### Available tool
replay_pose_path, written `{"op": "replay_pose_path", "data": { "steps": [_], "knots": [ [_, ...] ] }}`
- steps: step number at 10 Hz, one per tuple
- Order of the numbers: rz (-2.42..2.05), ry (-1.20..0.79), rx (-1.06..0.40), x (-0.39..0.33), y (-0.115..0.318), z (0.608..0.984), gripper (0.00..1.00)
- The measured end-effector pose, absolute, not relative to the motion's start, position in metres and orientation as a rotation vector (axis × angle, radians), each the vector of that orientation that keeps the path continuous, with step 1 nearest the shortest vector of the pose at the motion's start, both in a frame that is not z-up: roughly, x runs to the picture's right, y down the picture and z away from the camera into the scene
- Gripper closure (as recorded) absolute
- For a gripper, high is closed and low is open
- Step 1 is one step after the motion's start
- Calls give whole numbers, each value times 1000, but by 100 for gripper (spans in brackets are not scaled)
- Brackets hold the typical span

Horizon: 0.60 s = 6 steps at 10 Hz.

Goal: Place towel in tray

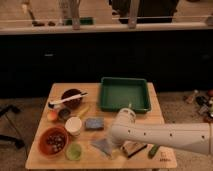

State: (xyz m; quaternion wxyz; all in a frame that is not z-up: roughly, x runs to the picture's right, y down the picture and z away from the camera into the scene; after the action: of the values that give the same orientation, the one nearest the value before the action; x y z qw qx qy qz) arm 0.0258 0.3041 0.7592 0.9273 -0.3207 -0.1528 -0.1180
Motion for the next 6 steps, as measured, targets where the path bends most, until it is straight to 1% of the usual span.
{"op": "replay_pose_path", "data": {
  "steps": [1, 3, 4, 5, 6],
  "knots": [
    [-242, -316, -657, 25, 304, 760, 29],
    [-235, -317, -659, 24, 306, 758, 49],
    [-229, -319, -661, 24, 307, 759, 54],
    [-229, -323, -665, 24, 309, 762, 54],
    [-227, -326, -668, 25, 310, 763, 51]
  ]
}}
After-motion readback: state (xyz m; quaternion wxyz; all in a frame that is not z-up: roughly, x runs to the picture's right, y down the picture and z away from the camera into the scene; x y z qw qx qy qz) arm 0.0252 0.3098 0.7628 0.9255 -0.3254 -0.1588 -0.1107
